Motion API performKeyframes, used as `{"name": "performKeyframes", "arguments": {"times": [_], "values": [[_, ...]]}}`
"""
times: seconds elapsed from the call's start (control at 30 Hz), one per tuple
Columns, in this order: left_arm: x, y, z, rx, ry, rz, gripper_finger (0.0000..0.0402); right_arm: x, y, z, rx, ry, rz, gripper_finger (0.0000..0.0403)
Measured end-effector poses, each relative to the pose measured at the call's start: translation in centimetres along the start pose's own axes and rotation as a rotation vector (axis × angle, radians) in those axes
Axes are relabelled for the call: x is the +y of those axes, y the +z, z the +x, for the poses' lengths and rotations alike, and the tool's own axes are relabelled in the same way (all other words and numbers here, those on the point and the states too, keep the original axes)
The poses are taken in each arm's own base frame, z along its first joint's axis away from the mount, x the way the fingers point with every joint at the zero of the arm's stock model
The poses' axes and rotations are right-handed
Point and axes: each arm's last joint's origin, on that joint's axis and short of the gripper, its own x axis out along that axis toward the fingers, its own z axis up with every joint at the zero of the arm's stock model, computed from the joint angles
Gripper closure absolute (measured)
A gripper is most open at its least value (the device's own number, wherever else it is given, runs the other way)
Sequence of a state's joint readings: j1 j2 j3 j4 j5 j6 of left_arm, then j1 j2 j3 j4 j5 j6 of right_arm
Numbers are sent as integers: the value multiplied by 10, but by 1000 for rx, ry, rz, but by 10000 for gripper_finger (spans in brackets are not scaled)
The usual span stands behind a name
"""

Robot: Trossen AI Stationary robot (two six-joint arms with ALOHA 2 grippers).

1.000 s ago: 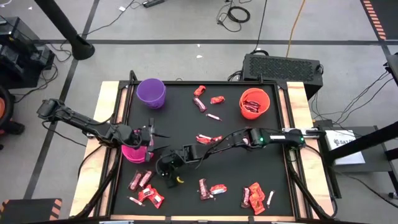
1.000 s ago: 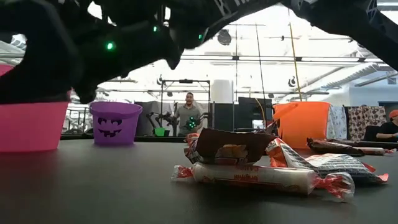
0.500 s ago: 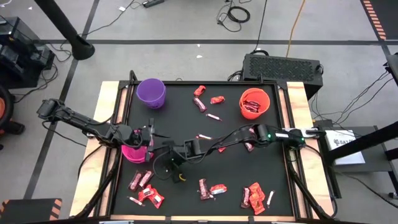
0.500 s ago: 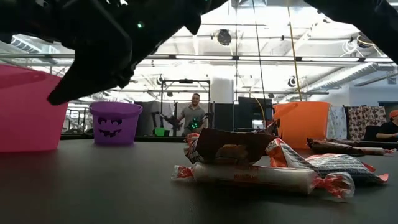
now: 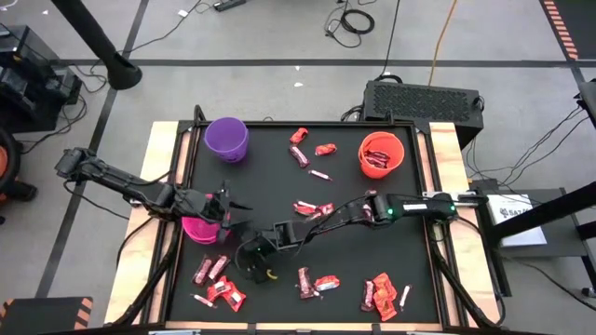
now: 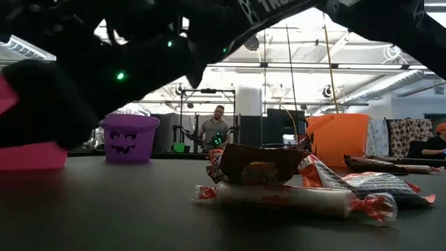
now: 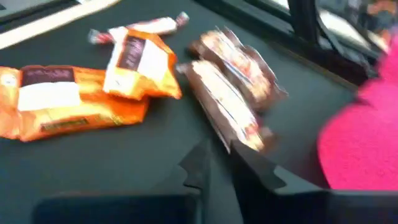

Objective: Sort candy by brand, put in halloween buckets
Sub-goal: Put the brown candy into the orange bucket

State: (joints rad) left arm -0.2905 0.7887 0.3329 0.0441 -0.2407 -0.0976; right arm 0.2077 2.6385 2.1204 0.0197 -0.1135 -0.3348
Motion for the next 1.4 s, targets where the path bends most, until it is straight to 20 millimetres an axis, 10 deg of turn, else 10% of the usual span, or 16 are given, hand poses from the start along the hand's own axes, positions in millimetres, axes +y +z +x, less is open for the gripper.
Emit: {"name": "performKeyframes", "arguments": {"times": [0.57,1.07,1.4], "values": [[1,4,0,-36,34,19,226,-15,-17,13,-125,-42,221,105],[1,4,0,-39,34,24,226,-13,-47,29,-144,3,324,102],[1,4,0,-40,34,23,226,-14,-48,29,-155,-38,350,188]]}}
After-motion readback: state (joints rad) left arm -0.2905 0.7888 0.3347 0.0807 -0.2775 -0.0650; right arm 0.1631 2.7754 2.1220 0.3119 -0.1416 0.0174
